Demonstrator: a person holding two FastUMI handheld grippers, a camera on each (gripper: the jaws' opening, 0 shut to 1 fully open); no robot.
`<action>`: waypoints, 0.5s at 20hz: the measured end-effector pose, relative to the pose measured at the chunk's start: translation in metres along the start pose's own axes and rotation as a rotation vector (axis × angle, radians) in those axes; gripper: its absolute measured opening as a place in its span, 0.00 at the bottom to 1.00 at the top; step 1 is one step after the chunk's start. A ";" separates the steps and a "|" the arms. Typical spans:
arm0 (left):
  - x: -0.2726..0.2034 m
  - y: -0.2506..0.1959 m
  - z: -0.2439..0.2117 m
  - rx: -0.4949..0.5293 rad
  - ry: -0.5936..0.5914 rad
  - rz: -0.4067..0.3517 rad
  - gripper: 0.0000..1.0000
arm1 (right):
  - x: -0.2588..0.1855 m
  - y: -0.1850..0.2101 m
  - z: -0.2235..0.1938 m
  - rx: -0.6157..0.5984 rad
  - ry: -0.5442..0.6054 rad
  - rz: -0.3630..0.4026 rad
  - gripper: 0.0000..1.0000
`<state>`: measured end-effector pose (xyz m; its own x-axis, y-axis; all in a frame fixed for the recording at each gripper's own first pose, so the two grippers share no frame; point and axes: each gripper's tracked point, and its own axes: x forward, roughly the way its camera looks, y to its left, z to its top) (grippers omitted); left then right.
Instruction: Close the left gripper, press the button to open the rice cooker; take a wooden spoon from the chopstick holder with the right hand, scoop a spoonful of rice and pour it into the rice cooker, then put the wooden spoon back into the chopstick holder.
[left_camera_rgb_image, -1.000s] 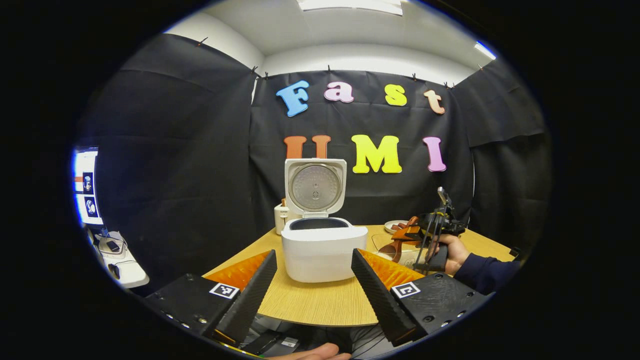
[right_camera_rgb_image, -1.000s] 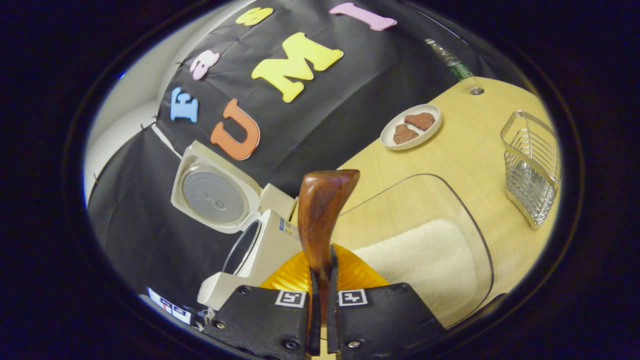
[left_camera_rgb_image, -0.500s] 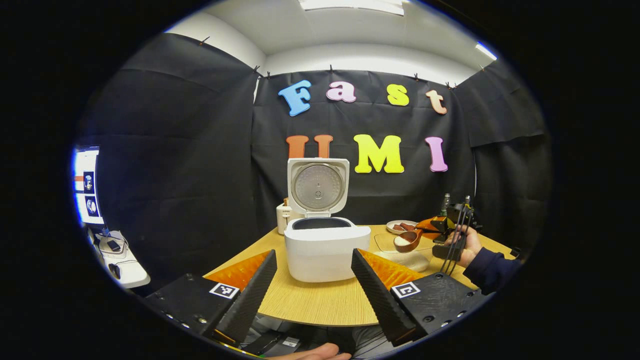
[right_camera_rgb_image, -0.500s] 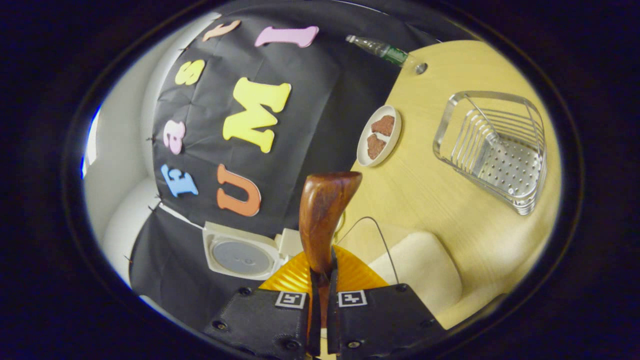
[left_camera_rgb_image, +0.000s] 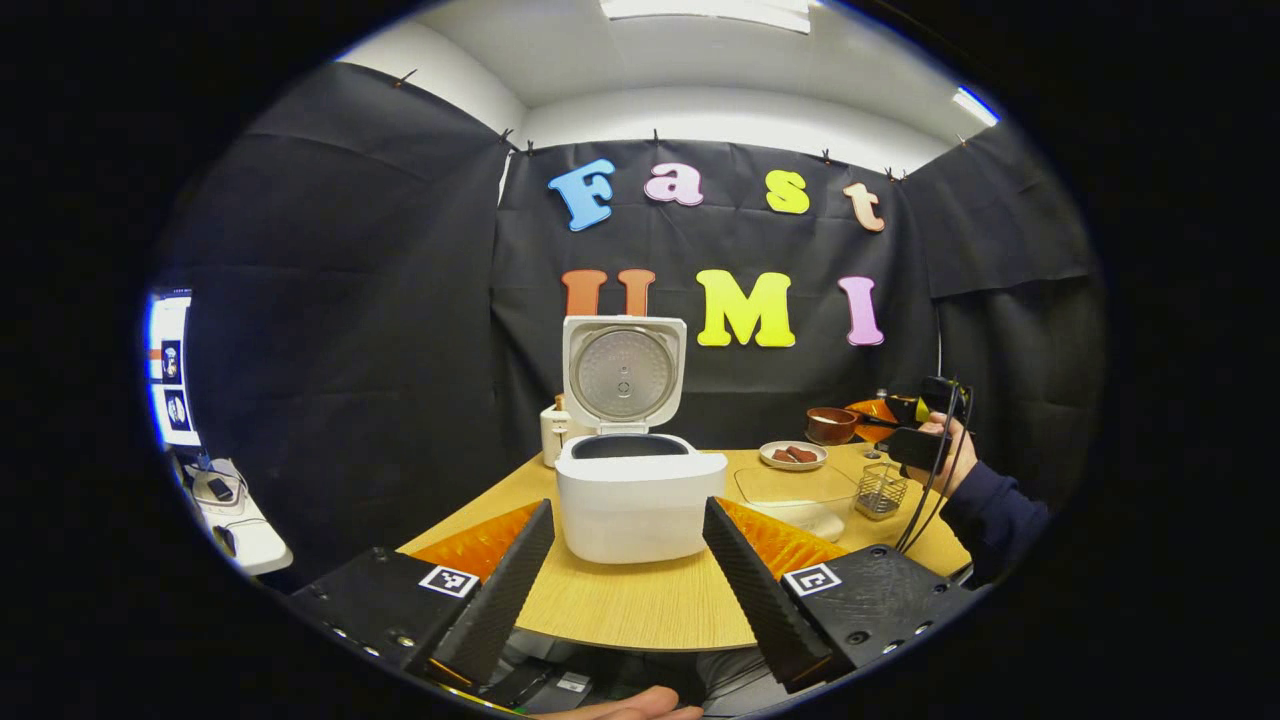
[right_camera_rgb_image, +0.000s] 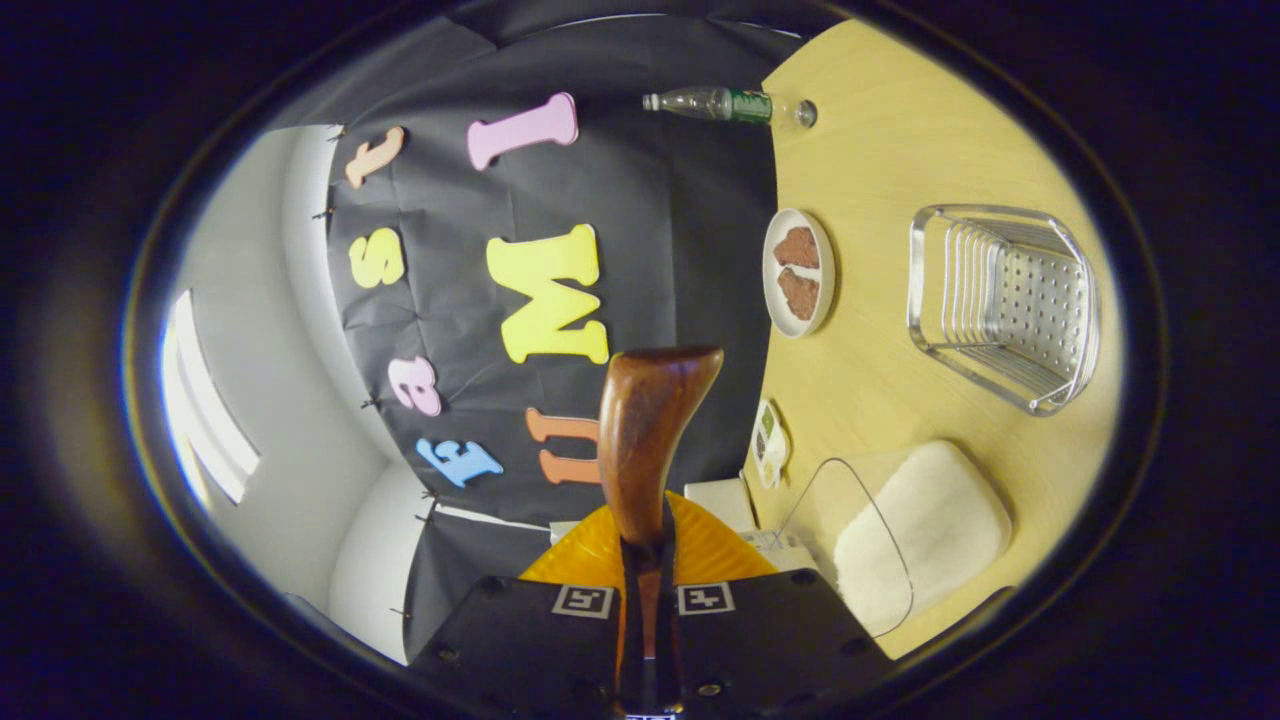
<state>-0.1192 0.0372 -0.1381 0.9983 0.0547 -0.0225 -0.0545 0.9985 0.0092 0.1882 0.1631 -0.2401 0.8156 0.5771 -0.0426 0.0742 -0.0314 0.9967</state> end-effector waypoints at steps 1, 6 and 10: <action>-0.001 0.001 0.004 -0.002 -0.007 -0.001 0.95 | 0.003 0.002 -0.001 -0.007 0.002 -0.006 0.10; -0.002 0.010 0.019 -0.005 -0.038 -0.001 0.95 | 0.027 0.010 -0.012 -0.060 0.011 -0.057 0.10; 0.013 0.014 0.028 0.005 -0.037 0.001 0.95 | 0.062 0.021 -0.031 -0.125 0.060 -0.079 0.10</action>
<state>-0.1064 0.0514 -0.1100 0.9984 0.0549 0.0146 -0.0551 0.9984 0.0141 0.2229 0.2236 -0.2196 0.7741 0.6214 -0.1211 0.0622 0.1157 0.9913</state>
